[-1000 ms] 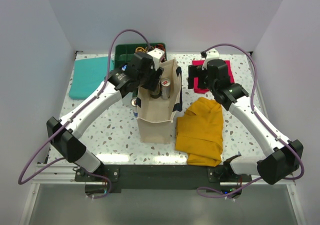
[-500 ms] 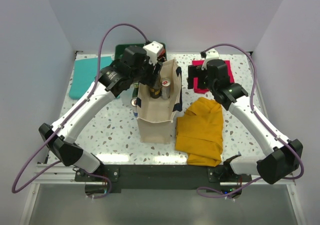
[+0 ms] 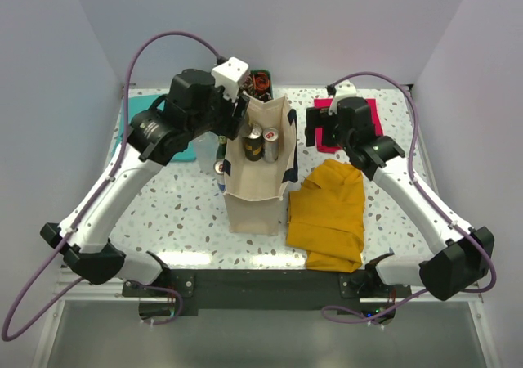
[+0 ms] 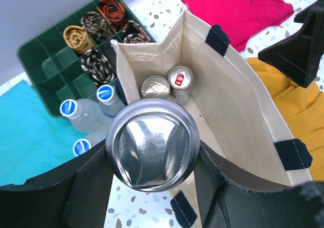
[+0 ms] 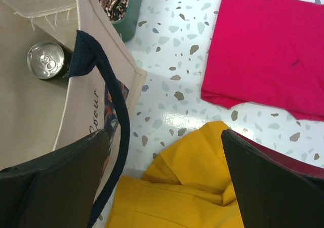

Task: Take the beverage out of the canvas bag
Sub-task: Take out the drink from the canvas bag, then place the drink at the center of the board.

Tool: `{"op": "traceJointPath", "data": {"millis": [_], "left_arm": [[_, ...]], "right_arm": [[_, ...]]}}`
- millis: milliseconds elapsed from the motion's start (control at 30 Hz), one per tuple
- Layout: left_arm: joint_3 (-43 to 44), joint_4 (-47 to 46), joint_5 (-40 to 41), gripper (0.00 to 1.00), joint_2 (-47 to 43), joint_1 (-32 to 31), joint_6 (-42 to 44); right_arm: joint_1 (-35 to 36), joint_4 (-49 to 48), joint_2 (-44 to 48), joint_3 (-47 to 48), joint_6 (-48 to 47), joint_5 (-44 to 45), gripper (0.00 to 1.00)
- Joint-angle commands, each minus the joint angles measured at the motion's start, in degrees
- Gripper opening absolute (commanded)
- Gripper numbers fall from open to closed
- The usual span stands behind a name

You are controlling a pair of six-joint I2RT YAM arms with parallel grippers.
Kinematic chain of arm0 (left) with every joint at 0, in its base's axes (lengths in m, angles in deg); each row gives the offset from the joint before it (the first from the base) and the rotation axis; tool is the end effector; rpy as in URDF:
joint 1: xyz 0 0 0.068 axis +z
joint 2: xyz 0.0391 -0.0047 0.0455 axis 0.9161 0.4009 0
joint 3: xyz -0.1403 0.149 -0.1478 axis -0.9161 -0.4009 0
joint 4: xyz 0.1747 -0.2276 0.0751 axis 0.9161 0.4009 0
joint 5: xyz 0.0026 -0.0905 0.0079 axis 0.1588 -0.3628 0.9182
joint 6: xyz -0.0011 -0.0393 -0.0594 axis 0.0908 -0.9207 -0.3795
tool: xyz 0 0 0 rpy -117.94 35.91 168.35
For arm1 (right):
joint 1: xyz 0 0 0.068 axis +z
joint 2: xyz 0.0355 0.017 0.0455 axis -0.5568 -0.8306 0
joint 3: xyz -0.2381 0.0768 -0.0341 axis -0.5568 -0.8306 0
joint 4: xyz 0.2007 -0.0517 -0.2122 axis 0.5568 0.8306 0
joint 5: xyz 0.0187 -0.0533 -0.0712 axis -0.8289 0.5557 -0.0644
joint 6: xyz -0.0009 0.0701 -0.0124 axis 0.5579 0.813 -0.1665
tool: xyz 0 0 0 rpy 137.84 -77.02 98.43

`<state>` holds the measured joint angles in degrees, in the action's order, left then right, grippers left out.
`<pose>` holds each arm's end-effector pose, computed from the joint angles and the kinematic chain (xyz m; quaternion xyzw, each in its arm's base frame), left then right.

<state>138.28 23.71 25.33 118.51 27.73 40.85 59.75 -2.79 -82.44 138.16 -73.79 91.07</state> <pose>0.2681 -0.2029 0.4579 0.2245 0.8222 -0.1228 0.5084 0.3253 0.1460 0.3282 -0.0618 0.8517 0.0881 0.5129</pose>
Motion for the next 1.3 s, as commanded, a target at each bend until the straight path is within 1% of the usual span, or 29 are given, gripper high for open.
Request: {"op": "traceJointPath", "data": {"millis": [0, 333, 500, 567, 733, 833, 900, 1133, 1267], "left_arm": [[4.4, -2.6, 6.0, 0.0, -4.7, 0.5, 0.2], [3.2, 1.9, 17.0, 0.0, -9.7, 0.5, -3.2], [1.8, 5.3, 22.0, 0.0, -10.6, 0.5, -6.7], [-0.1, 5.9, 23.4, 0.0, -11.6, 0.5, -8.4], [-5.4, 7.7, 24.1, 0.0, -13.1, 0.5, -12.0], [-6.3, 9.5, 24.0, 0.0, -12.8, 0.5, -12.9], [-7.9, 9.6, 22.2, 0.0, -13.0, 0.5, -13.5], [-16.5, 6.6, 22.9, 0.0, -15.1, 0.5, -16.5], [-21.8, 2.1, 22.8, 0.0, -16.7, 0.5, -17.5]], "right_arm": [[-0.1, -0.5, 2.0, -0.4, 0.8, -1.2, 0.98], [-0.2, 0.3, 3.6, -1.1, 1.8, -2.8, 0.98], [-0.2, 0.4, 4.1, -1.1, 2.3, -3.5, 0.98], [-0.1, 0.5, 4.0, -1.0, 2.4, -3.8, 0.98], [-0.1, 0.8, 3.9, -0.9, 2.5, -4.3, 0.98], [-0.1, 1.0, 3.8, -0.6, 2.4, -4.3, 0.98], [-0.2, 1.0, 4.3, -1.1, 2.6, -4.0, 0.98], [-0.1, 1.7, 4.7, -1.6, 2.6, -3.7, 0.98], [-0.1, 2.3, 4.7, -1.3, 2.1, -2.9, 0.98]]}}
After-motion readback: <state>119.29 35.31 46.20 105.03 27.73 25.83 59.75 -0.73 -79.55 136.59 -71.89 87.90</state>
